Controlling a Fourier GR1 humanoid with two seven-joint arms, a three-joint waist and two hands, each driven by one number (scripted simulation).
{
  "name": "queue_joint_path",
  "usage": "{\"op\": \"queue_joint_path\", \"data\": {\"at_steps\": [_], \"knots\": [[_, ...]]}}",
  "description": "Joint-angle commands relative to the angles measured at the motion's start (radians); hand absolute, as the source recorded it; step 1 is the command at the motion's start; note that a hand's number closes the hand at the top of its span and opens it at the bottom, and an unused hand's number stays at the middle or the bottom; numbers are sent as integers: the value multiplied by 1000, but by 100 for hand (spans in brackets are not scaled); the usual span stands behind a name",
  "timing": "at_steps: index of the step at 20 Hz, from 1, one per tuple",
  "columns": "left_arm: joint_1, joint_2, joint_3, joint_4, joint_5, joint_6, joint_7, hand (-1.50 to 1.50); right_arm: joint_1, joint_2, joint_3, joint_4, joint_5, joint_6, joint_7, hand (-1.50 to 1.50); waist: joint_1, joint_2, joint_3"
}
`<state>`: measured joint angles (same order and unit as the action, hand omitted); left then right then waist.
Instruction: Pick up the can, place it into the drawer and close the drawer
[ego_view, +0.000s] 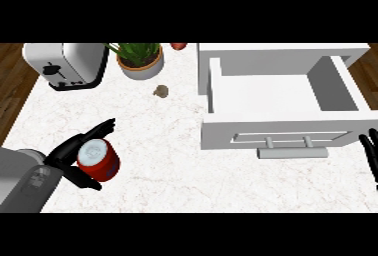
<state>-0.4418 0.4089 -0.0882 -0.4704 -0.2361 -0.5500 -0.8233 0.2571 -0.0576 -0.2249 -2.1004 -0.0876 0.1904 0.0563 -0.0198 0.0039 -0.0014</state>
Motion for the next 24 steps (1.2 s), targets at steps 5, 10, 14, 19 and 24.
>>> {"op": "queue_joint_path", "data": {"at_steps": [5, 10, 14, 19, 24], "knots": [[14, -71, -53, -12, -7, -98, -89, -150, 77, 12, -4, -77, -12, 20, 10, -150, 5, -4, 1], [18, -69, -69, -32, 4, -106, -116, -150, 20, 34, 28, -68, 13, -14, 42, -150, 12, -3, 1], [-8, -72, -75, -11, 19, -137, -117, 150, 43, 39, 30, -95, 7, -6, 50, -150, 4, -2, 0], [0, -79, -87, -34, 63, -203, -66, 150, 22, 31, -6, -37, -7, -1, 7, -150, 9, -2, 1], [36, -110, -111, -172, 122, -231, 16, 150, 60, 14, -39, -70, -37, 20, 20, -150, 19, -8, 2]]}}
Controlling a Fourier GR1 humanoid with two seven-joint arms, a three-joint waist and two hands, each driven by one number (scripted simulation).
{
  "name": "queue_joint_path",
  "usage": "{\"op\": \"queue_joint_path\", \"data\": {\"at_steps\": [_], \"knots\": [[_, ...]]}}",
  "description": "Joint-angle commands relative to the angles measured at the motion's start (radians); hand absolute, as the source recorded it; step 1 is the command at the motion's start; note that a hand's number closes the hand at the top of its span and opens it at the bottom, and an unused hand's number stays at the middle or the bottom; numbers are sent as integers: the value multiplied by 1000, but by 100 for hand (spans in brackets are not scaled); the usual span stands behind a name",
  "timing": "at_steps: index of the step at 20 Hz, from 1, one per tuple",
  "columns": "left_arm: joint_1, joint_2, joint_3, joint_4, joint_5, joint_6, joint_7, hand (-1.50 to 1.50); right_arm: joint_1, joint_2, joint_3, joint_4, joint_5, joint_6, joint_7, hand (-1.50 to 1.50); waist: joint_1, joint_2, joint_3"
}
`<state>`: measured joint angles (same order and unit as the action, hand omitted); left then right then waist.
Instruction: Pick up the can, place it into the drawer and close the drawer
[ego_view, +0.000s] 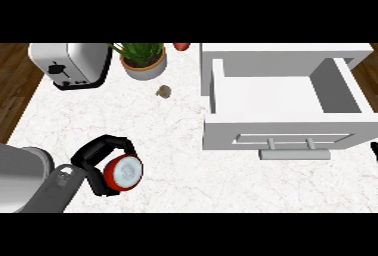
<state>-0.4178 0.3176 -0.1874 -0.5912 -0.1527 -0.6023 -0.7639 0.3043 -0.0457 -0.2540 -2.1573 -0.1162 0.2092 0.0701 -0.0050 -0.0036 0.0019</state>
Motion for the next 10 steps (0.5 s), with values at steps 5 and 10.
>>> {"op": "queue_joint_path", "data": {"at_steps": [5, 10], "knots": [[13, -104, 309, 1, 269, 316, 152, 150, 28, 29, 6, -14, 16, -11, -18, -150, 31, -3, 0], [1, -161, 383, -123, 325, 545, 226, 150, 42, 18, -15, -36, -8, -1, -4, -150, 16, -5, 0]]}}
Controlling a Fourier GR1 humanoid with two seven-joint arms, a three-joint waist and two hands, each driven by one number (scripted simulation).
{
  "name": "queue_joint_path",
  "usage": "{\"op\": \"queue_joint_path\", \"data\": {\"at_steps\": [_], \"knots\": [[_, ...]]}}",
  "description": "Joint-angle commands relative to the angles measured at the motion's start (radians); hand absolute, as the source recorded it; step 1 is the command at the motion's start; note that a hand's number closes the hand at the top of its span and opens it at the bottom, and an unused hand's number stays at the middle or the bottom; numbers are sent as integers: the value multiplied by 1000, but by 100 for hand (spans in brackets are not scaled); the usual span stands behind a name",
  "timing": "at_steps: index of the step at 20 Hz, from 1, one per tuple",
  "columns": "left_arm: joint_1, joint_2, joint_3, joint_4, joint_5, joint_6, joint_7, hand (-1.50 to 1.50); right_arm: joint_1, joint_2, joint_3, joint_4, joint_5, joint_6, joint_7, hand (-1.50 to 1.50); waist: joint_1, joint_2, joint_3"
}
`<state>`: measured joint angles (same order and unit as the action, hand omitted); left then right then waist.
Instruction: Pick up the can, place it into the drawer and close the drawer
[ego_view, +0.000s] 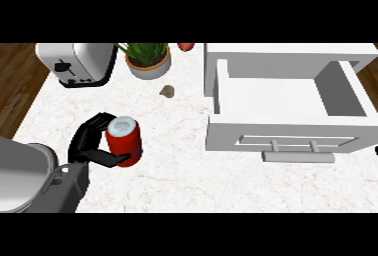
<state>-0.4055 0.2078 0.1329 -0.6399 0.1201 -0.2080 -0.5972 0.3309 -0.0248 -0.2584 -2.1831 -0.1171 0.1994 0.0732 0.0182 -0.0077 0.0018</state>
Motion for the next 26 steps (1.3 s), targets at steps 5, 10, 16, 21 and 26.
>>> {"op": "queue_joint_path", "data": {"at_steps": [5, 10, 16, 21, 26], "knots": [[-3, -83, -23, -385, 31, 234, 314, 150, -39, -18, -37, 25, -6, -1, 3, -150, -8, 2, 0], [46, -164, -150, -611, -59, 336, 415, 150, -21, -1, -26, -59, -23, -8, 54, -150, -16, 3, -1], [-60, -146, -172, -772, -59, 355, 663, 150, -39, -27, -72, -22, -61, 17, 50, -150, -20, 5, -1], [-177, -206, -257, -789, -114, 471, 783, 150, -30, 24, -8, -17, 9, 3, 11, -150, -24, 6, -1], [-372, -207, -301, -711, -143, 559, 859, 150, 21, -8, -37, -72, -38, 41, 31, -150, -36, 6, -1]]}}
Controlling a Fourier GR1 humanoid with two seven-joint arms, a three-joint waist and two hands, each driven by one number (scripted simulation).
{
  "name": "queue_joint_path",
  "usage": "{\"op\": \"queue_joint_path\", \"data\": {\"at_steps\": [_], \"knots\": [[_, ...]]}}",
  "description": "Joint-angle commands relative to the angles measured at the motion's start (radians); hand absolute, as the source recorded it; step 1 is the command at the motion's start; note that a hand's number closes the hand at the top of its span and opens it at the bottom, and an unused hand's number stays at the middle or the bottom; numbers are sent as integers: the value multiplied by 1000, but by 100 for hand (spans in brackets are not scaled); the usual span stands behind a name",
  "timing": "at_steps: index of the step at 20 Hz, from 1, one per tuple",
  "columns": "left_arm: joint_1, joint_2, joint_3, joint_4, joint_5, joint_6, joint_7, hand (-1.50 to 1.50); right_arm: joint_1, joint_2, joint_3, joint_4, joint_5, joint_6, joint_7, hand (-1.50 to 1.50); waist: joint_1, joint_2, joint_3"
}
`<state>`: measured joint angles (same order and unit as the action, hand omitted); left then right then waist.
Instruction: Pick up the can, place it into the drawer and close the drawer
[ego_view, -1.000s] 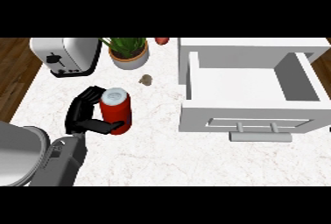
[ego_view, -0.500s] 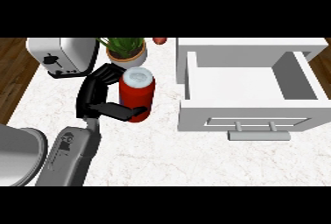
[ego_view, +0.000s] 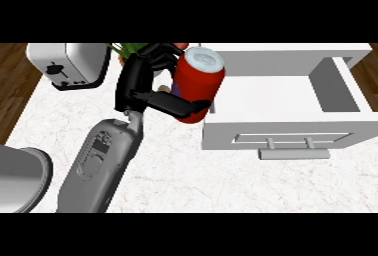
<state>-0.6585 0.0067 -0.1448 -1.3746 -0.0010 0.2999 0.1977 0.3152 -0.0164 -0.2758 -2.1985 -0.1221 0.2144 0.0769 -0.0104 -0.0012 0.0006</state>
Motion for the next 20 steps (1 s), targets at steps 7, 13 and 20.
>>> {"op": "queue_joint_path", "data": {"at_steps": [7, 13, 20], "knots": [[-333, -7, -15, 179, 9, 101, 102, 150, 18, 6, -5, -67, -17, 11, 54, -150, -6, 1, 0], [-550, -7, -35, 405, 108, 191, 71, 150, -76, -32, -43, 55, -25, 11, 19, -150, -17, 6, 0], [-743, -7, -47, 584, 153, 231, 98, 150, -17, 0, -7, 0, -9, 11, 22, -150, -26, 6, 1]]}}
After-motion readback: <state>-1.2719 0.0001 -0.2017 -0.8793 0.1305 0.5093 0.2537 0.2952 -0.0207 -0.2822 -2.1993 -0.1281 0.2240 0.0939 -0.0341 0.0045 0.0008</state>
